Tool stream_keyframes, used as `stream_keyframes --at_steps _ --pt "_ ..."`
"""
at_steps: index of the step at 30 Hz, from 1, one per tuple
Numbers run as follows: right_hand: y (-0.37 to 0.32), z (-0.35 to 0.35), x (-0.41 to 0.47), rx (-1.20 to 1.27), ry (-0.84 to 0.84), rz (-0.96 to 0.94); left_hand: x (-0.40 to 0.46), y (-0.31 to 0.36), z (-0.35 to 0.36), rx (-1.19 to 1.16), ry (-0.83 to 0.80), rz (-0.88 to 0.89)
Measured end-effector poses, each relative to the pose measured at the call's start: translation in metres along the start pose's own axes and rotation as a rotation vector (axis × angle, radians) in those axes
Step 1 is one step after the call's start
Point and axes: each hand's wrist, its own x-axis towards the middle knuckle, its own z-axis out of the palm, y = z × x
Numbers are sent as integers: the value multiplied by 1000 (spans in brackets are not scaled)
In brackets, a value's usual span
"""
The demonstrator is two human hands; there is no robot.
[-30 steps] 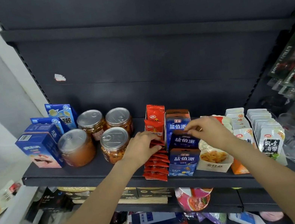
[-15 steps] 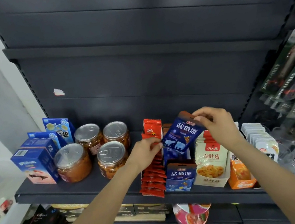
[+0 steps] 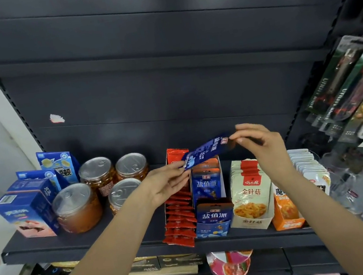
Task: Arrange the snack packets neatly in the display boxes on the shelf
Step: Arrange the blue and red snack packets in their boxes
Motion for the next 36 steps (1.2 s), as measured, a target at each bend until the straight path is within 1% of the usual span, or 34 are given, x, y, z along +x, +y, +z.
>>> stream_keyframes --at_steps 2,4,6,7,12,15,17,21,25,27,29,30,33,34,36 --pt "7 1 -3 112 12 154 -3 -1 0 12 -11 65" --pt "10 5 -6 268 -13 325 -7 -2 0 85 -8 152" --pt "10 9 -8 361 -7 431 -12 -4 0 187 -9 256" --pt "10 11 -9 385 -7 450 -13 -5 -1 240 -16 306" --pt "14 13 -14 375 -26 365 -20 -5 -5 523 -50 538" --pt "14 12 -14 386 -18 332 -23 -4 -4 559 -66 643" --pt "11 11 -13 402 -13 316 -24 -4 -3 546 -71 667" --pt "12 9 -13 428 -21 299 -23 -2 -5 471 -99 646" --pt "11 6 -14 429 -63 273 -21 -2 -10 429 -110 602" --pt "8 4 -14 393 -82 258 -21 -2 -13 420 -123 551" --pt "3 0 -14 349 -91 249 -21 -2 -15 369 -155 464" --pt "1 -2 -14 298 -104 220 -22 -2 -16 330 -169 413" --pt "-4 -2 -12 -12 -101 31 -19 -2 -19 235 -166 292" --pt "-4 -2 -10 -95 -73 -15 -18 -3 -19 227 -160 259" --pt "-4 -2 -6 -181 -33 -67 -17 -7 -18 264 -151 203"
